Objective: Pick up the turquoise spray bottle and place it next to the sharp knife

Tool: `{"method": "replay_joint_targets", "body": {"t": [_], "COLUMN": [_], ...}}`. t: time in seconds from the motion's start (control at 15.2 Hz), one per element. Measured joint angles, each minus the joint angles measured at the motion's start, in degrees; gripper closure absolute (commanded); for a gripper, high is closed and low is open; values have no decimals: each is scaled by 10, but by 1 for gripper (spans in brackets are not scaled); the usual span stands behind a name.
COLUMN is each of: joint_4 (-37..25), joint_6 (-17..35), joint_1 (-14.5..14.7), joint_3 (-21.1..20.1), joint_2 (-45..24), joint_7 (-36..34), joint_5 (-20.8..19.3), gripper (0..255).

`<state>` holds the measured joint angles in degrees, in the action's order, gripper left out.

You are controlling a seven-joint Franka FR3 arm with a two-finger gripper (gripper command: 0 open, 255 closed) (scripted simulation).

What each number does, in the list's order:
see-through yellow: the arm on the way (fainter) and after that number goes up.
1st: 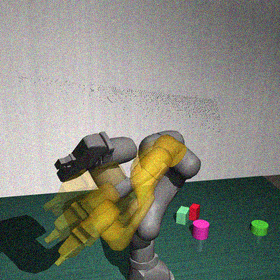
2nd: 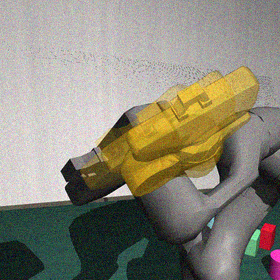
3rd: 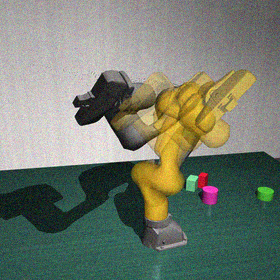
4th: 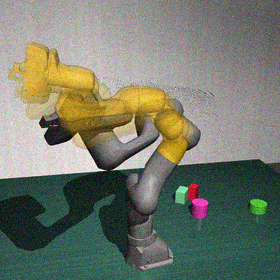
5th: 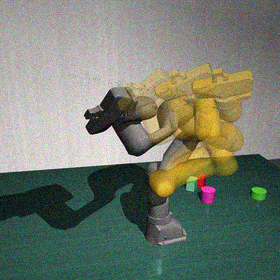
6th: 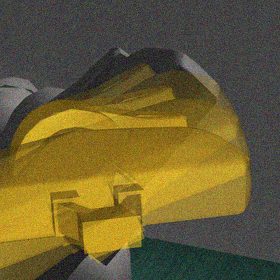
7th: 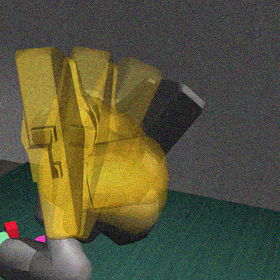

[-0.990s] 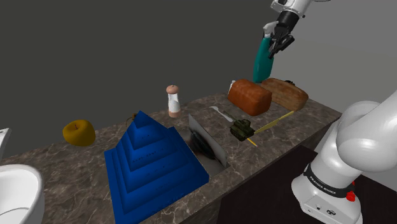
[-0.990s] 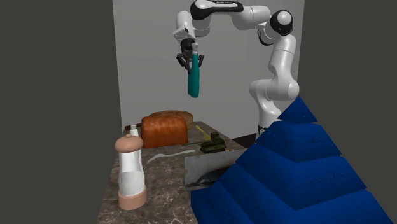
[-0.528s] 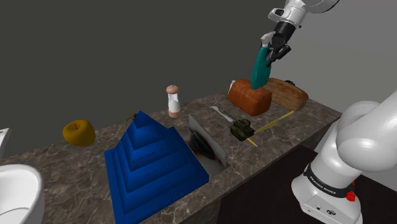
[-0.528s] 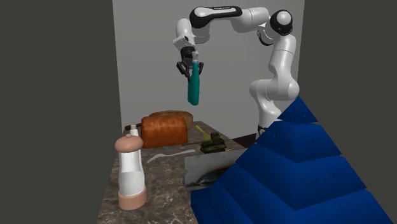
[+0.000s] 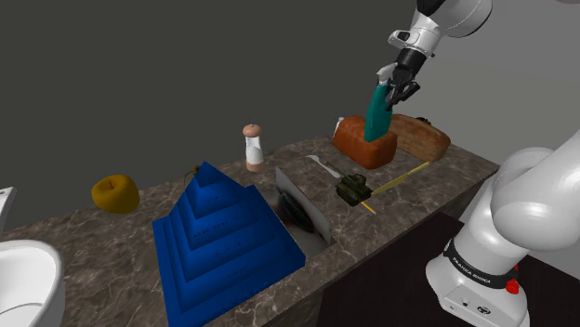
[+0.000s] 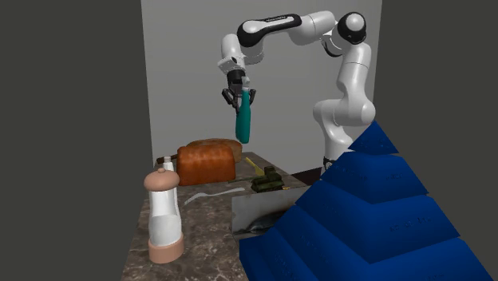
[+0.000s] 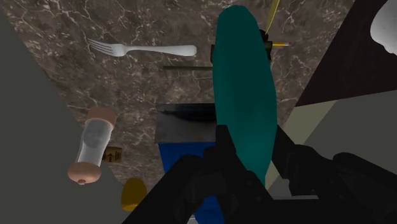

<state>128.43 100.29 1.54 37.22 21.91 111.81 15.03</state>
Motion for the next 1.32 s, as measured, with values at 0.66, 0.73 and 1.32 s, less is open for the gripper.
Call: {"method": "replay_joint_targets", "body": {"t": [0.66,0.73,1.32], "joint_4": [53,60,96], "joint_6": [67,74,132], "joint_1": [4,4,13], "joint_3": [16,17,36], "joint_2": [-27,-28,-69], "joint_7": [40,44,91], "joint_5": [13,14,40], "gripper": [255,255,255]}}
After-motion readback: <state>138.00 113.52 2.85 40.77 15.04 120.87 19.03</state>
